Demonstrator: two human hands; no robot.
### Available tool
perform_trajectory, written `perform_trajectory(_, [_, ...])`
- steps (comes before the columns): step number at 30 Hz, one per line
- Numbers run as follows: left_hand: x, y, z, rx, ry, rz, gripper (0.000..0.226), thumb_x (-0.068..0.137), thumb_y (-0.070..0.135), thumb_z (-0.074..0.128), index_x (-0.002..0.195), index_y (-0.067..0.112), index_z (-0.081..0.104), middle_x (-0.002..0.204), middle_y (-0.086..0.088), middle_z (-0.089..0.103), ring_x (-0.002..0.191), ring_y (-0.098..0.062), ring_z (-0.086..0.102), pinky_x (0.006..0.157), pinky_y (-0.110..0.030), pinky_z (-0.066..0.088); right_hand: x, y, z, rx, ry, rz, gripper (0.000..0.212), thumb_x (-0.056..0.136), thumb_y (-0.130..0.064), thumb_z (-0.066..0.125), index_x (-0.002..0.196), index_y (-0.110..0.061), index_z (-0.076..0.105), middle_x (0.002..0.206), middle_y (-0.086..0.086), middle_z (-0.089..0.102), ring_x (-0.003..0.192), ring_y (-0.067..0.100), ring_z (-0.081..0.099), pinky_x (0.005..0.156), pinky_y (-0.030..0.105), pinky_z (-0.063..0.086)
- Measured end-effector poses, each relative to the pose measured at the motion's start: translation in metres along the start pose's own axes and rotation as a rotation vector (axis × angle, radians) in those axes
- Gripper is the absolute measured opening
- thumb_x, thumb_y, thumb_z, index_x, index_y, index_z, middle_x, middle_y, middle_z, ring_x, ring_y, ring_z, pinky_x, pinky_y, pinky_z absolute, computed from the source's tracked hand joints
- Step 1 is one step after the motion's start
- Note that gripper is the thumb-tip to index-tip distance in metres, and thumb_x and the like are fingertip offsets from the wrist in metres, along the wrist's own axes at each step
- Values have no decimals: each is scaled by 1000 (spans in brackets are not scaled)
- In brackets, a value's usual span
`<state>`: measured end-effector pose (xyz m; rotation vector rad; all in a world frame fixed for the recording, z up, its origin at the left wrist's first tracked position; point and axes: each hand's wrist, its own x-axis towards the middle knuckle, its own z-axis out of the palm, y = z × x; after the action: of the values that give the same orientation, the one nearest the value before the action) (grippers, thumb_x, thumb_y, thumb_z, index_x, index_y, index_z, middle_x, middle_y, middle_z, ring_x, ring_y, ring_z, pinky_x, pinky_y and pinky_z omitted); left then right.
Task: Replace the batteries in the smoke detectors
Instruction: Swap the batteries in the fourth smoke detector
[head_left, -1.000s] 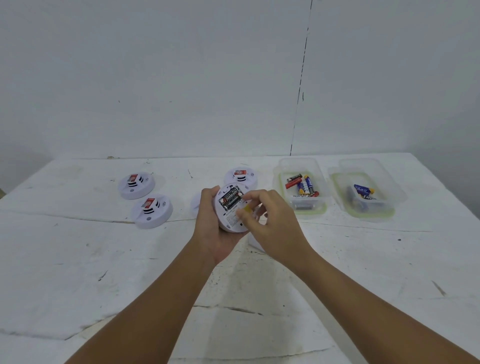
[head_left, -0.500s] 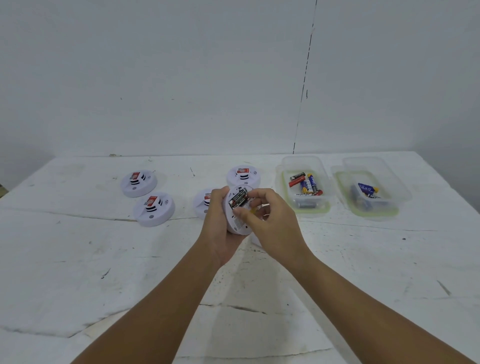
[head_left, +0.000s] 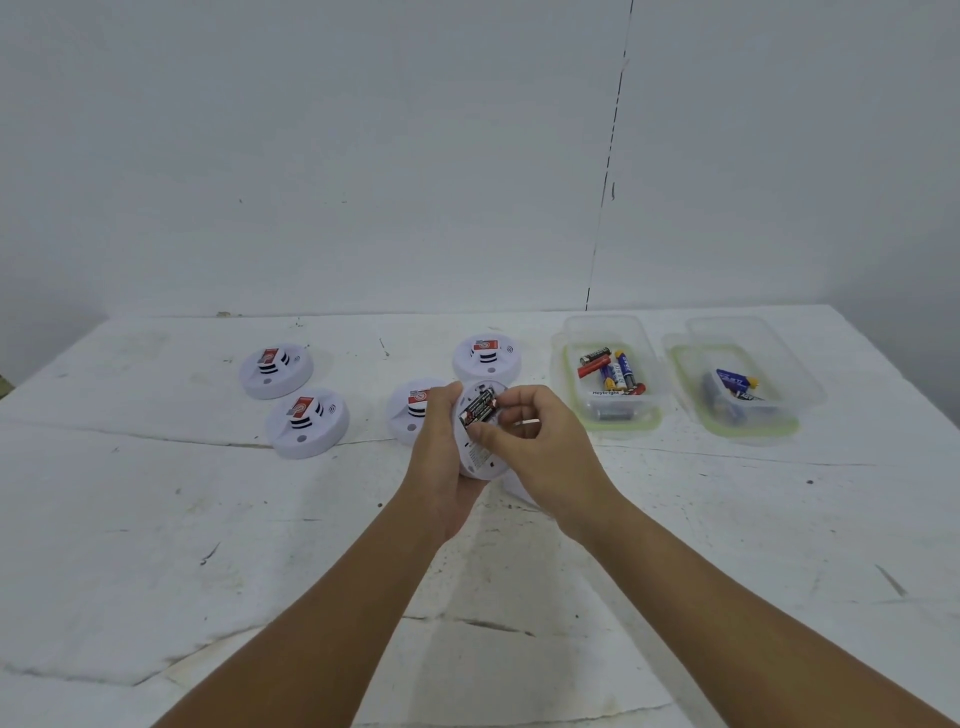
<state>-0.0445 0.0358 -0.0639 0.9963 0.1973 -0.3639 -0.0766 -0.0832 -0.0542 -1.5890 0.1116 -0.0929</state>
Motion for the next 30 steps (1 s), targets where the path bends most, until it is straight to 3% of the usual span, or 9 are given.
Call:
perform_trajectory(4, [-1, -1, 0, 1, 5, -1, 47, 102, 46, 46, 125, 13, 71, 100, -10, 76, 88, -24, 72, 65, -33, 57, 0, 1, 1, -2, -3, 19, 38, 83, -24, 87, 113, -23, 64, 111, 6, 67, 98, 24, 69, 81, 31, 63])
perform_trajectory(10, [0, 2, 1, -11, 7, 3, 47, 103, 46, 45, 126, 14, 71, 105, -11, 74, 95, -24, 71, 73, -36, 57, 1, -2, 2, -31, -6, -13, 41, 86, -25, 86, 115, -25, 58, 112, 2, 66, 99, 20, 67, 83, 30, 62])
perform_trajectory(13, [2, 2, 1, 14, 7, 8, 50, 102, 48, 47, 133, 13, 68, 112, -13, 75, 103, -27, 71, 79, -38, 57, 0, -2, 4, -18, 12, -27, 37, 88, -26, 83, 115, -25, 58, 111, -2, 66, 95, 13, 66, 77, 22, 59])
perform_trajectory(17, [1, 3, 3, 86, -3, 20, 42, 103, 44, 49, 122, 14, 72, 106, -13, 77, 96, -25, 73, 80, -37, 58, -2, -2, 8, 75, 109, -9, 27, 91, -27, 80, 109, -23, 60, 105, -2, 69, 97, 15, 70, 82, 29, 62])
perform_trajectory(20, [1, 2, 4, 132, -18, 17, 42, 103, 41, 47, 120, 12, 72, 103, -11, 75, 91, -22, 73, 75, -35, 59, 2, -5, 6, 137, 142, 73, 23, 94, -24, 77, 106, -18, 58, 103, 6, 72, 87, 13, 73, 68, 24, 58])
perform_trajectory(23, [2, 1, 4, 130, -31, 5, 43, 104, 43, 46, 120, 13, 73, 107, -13, 74, 98, -25, 70, 87, -40, 55, 5, -10, 4, 326, 155, 187, 24, 96, -17, 75, 111, -15, 57, 101, 15, 72, 70, 8, 70, 57, 20, 53])
perform_trajectory(26, [4, 0, 3, 111, -31, -8, 47, 104, 47, 45, 124, 14, 73, 113, -13, 74, 105, -26, 67, 98, -45, 52, 11, -14, -2, 473, 212, 222, 27, 96, -11, 72, 119, -14, 57, 100, 12, 72, 73, 11, 69, 64, 24, 57])
perform_trajectory(28, [6, 2, 1, 103, -23, -9, 48, 104, 49, 45, 124, 16, 74, 115, -12, 75, 106, -26, 67, 93, -44, 54, 15, -14, -6, 487, 228, 215, 25, 98, -6, 65, 122, -11, 58, 102, 12, 69, 80, 14, 67, 74, 26, 60])
perform_trajectory(30, [7, 3, 0, 92, -23, -6, 47, 104, 49, 45, 121, 17, 74, 112, -11, 75, 105, -26, 67, 86, -41, 56, 16, -16, -8, 457, 210, 227, 17, 101, -7, 58, 118, -11, 61, 98, 8, 64, 80, 14, 64, 72, 25, 57])
